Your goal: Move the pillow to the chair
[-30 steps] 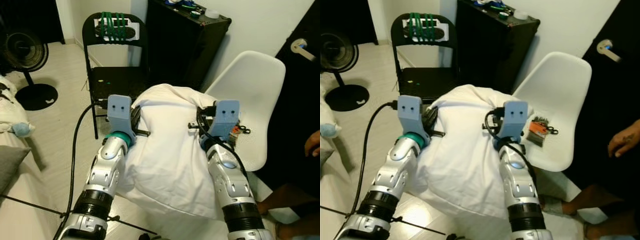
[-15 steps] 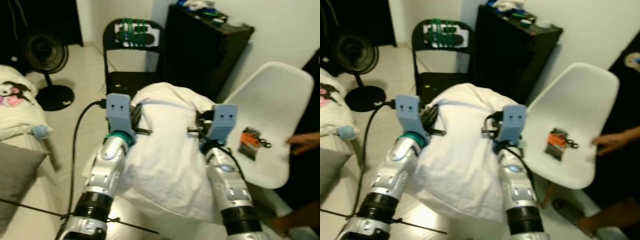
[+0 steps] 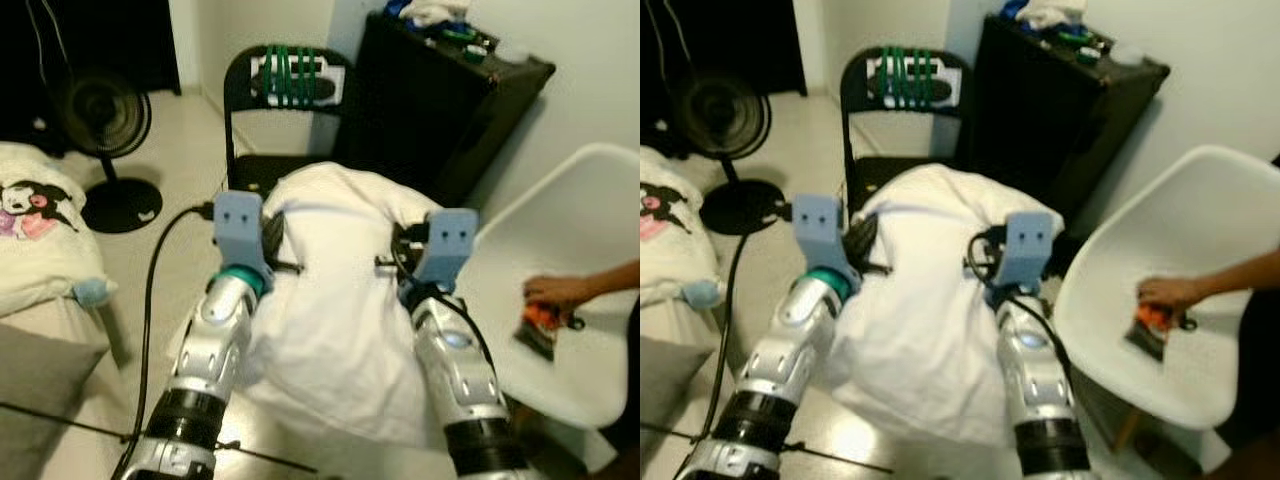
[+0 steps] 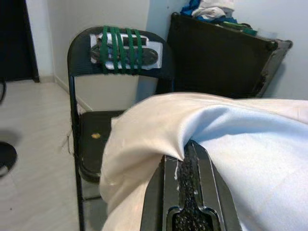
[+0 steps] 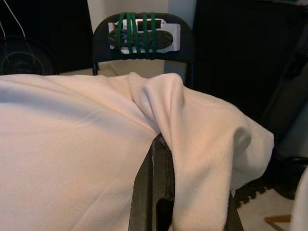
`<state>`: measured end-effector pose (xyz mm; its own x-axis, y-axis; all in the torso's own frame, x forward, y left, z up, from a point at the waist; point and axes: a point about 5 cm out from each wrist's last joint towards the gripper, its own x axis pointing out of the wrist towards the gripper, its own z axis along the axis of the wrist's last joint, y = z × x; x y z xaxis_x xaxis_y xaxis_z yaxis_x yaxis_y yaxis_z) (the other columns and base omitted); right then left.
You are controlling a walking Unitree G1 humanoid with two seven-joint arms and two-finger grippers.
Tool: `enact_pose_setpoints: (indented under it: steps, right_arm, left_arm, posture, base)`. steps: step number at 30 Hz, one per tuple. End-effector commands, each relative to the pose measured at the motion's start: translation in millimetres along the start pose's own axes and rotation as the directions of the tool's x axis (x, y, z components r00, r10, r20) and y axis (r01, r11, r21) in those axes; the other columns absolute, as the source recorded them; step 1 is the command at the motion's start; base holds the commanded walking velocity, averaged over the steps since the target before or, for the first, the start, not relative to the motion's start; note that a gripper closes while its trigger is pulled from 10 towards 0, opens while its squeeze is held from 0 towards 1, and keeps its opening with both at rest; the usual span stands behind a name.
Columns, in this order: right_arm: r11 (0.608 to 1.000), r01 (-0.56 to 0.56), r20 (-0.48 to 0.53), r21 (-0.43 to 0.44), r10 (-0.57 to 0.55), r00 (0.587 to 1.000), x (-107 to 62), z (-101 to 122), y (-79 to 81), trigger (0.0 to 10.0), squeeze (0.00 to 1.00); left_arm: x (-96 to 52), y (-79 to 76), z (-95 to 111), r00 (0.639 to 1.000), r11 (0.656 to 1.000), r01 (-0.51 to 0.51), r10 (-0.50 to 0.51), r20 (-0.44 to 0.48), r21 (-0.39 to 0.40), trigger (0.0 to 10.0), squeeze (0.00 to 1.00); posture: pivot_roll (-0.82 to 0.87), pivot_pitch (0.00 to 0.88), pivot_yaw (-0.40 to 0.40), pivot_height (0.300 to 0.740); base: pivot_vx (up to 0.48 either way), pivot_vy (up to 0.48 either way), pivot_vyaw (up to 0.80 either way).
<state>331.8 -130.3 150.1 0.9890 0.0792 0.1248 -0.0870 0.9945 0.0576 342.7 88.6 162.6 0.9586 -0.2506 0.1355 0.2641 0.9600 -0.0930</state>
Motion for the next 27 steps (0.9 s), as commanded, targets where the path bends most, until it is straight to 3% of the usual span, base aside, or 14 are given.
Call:
enact_pose_setpoints:
  steps: [1,23,27]
  right_arm:
    - [1.0,0.005,0.056,-0.008,-0.005,0.998,0.4,10.4,-2.3,10.0,0.0]
    - [1.0,0.014,0.059,-0.017,-0.013,0.998,5.5,15.6,-7.5,10.0,0.0]
    - [1.0,0.01,0.053,-0.017,-0.01,0.999,6.1,14.9,-7.2,10.0,0.0]
  left_arm:
    - [3.3,-14.2,6.7,0.998,0.998,0.058,-0.058,0.029,-0.004,10.0,0.0]
    - [5.8,-15.5,6.5,0.998,0.999,0.054,-0.054,0.03,0.004,10.0,0.0]
    - [6.2,-15.7,6.8,0.998,0.999,0.051,-0.051,0.03,0.002,10.0,0.0]
  posture:
    - [-0.06,0.0,-0.038,0.74]
    - [-0.07,0.0,-0.056,0.74]
    - [-0.07,0.0,-0.059,0.74]
  base:
    - [0.364,0.0,0.0]
    - [0.359,0.0,0.0]
    - [0.36,0.0,-0.71]
